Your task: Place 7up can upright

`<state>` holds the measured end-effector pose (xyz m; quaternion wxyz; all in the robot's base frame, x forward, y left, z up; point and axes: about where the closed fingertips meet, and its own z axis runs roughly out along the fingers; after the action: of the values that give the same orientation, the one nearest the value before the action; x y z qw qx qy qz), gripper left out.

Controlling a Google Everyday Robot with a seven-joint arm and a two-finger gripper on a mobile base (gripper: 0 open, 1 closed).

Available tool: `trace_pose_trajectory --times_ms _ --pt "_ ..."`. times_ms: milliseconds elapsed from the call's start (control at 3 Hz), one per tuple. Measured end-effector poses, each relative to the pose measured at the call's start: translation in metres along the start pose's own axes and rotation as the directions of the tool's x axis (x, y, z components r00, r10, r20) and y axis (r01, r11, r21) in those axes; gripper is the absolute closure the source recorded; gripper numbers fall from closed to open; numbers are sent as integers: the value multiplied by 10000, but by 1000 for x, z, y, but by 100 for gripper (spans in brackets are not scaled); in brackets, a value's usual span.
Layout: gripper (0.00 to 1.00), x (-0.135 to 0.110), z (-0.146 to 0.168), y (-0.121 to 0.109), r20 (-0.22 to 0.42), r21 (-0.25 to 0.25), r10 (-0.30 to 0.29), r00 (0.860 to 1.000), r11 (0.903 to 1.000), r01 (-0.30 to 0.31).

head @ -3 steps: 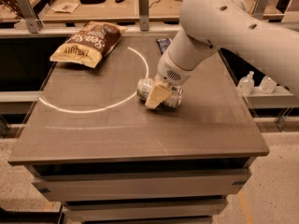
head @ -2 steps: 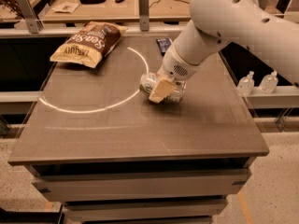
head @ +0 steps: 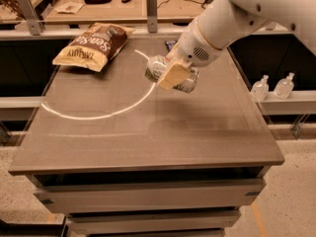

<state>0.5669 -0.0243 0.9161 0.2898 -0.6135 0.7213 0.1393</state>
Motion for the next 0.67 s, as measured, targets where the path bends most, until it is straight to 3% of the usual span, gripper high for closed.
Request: trace_pose_trajectory --times_ms 333,667 --pt "100 -6 -14 3 1806 -304 155 9834 9995 -101" --pt "100 -11 -35 8 3943 -517 539 9174 9980 -364"
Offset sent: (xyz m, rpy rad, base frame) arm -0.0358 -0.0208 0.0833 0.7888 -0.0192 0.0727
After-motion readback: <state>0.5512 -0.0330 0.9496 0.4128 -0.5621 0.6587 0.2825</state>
